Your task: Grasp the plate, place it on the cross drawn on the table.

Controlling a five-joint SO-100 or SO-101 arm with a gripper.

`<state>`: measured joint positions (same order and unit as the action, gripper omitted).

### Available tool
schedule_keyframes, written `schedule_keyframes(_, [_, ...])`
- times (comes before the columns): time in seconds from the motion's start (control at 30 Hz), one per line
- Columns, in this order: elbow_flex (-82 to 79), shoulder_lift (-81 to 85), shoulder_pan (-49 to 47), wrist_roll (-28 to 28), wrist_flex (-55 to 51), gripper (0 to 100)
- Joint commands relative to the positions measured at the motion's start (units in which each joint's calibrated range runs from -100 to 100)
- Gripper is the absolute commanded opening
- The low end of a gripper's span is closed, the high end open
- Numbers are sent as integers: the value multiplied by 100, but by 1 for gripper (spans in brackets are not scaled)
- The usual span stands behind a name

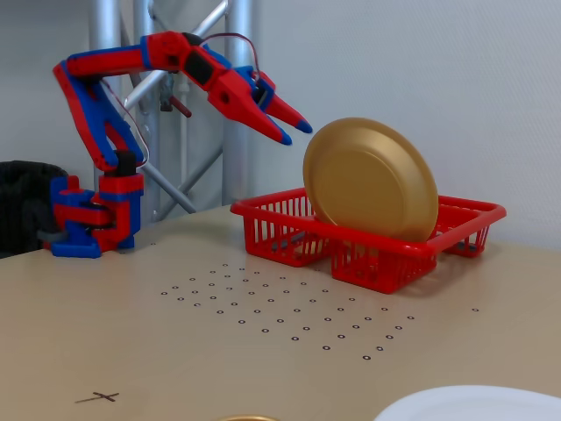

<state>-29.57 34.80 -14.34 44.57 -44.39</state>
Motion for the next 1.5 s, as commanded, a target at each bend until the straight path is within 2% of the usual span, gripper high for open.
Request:
schedule_keyframes(0.0, [835,-310,-81,49,161,30])
schedule_keyframes(0.6, [2884,-2508,-339,49,178,28])
schedule_keyframes(1.47, [3147,-2720,-447,49,169,0])
